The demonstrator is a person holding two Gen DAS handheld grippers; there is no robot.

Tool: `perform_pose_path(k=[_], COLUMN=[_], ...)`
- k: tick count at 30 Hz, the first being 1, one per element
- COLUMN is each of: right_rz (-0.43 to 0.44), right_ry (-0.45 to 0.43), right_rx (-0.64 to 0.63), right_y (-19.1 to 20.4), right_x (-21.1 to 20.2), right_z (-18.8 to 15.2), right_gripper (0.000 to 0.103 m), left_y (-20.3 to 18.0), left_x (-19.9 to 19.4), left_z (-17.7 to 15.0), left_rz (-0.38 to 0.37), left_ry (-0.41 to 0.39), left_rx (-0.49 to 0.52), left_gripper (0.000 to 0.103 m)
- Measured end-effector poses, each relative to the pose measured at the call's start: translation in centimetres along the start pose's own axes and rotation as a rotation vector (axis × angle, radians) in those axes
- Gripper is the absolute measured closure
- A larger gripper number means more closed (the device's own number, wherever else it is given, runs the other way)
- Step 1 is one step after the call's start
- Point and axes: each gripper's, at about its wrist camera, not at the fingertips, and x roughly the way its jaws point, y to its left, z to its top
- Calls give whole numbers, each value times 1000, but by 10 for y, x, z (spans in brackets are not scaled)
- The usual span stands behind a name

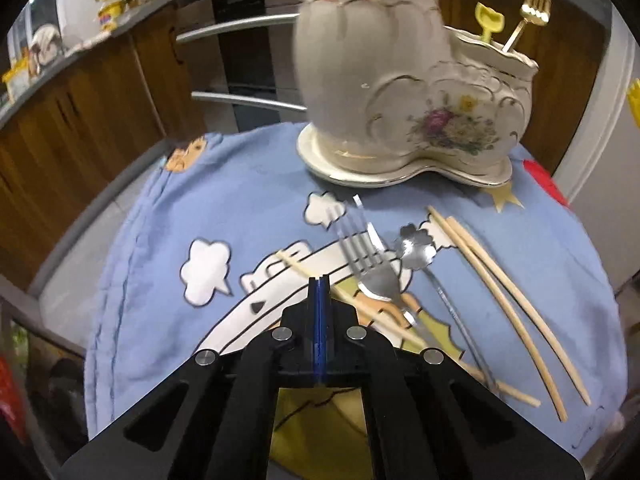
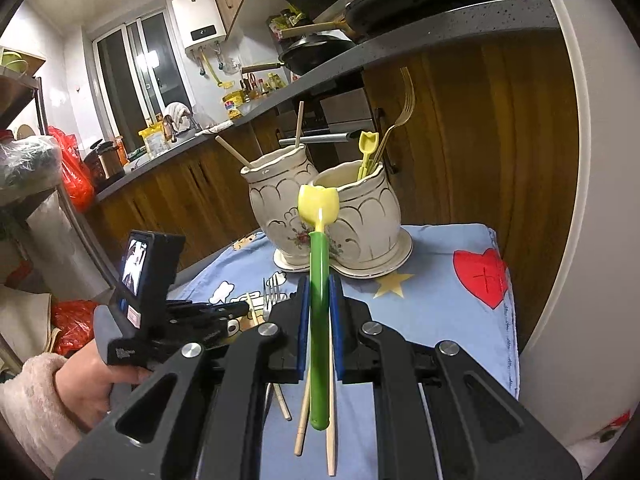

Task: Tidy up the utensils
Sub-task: 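Lift the green spatula with the right tool while the left tool approaches the chopsticks, then close the left tool on a wooden chopstick and lift it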

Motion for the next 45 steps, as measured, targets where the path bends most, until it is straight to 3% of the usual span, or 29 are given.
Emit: perform_pose_path(k=[4, 10, 13, 18, 23, 25, 38, 40, 45], right_rz=[5, 1, -2, -10, -7, -7, 27, 29, 24], right_ry=[-6, -4, -12, -21, -26, -29, -30, -32, -38], right_rx=[0, -3, 4, 17, 21, 22, 44, 44, 52], right_y=[0, 1, -1, -6, -8, -8, -18, -20, -23], right_x=[-1, -1, -3, -6, -10, -12, -16, -16, -18], right_z=[0, 1, 2, 3, 4, 4, 4, 4, 4], right_gripper=[93, 93, 93, 93, 93, 93, 93, 93, 93], left_y=[18, 9, -18, -67, -111, -122, -123, -125, -116], left_x=[-1, -13, -23, -32, -20, -16, 10, 10, 8], left_z=[-4, -12, -13, -5, -1, -2, 11, 11, 8], left_rz=[17, -68, -133, -211, -188, -135, -10, -6, -43], left_ry=[2, 17, -2, -11, 34, 48, 65, 54, 23], left_rx=[-25, -49, -31, 1, 72, 101, 101, 121, 94], left_gripper=[103, 102, 79, 77, 80, 85, 85, 92, 94])
